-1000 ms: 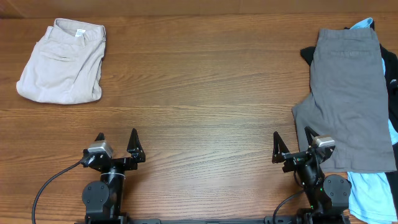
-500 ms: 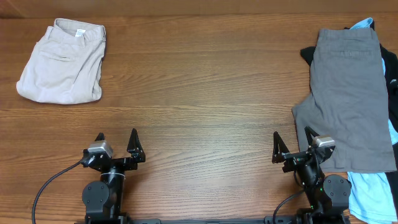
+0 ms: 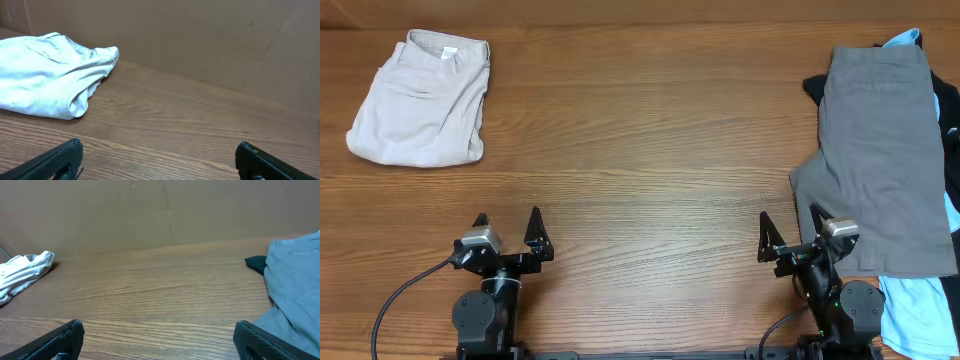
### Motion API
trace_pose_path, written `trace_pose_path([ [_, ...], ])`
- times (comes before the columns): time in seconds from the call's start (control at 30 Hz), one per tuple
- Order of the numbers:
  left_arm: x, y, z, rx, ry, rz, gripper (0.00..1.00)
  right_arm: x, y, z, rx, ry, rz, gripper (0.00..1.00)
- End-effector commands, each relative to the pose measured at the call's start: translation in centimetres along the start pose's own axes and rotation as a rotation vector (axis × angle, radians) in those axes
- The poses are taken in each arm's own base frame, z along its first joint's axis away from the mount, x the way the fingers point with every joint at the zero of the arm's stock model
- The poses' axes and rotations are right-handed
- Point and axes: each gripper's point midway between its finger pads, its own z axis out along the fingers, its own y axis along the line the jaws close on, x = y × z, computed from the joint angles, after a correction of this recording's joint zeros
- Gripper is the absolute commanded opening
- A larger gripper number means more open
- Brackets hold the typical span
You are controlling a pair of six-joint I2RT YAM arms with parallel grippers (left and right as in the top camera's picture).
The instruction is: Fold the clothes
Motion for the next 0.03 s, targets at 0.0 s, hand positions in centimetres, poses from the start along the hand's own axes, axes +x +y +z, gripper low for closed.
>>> trace_pose_path([
  [0.0, 0.0, 0.07, -0.03, -0.005, -0.006, 0.006, 1.0, -0.34, 0.07, -0.07, -0.001, -0.015, -0.007, 1.0],
])
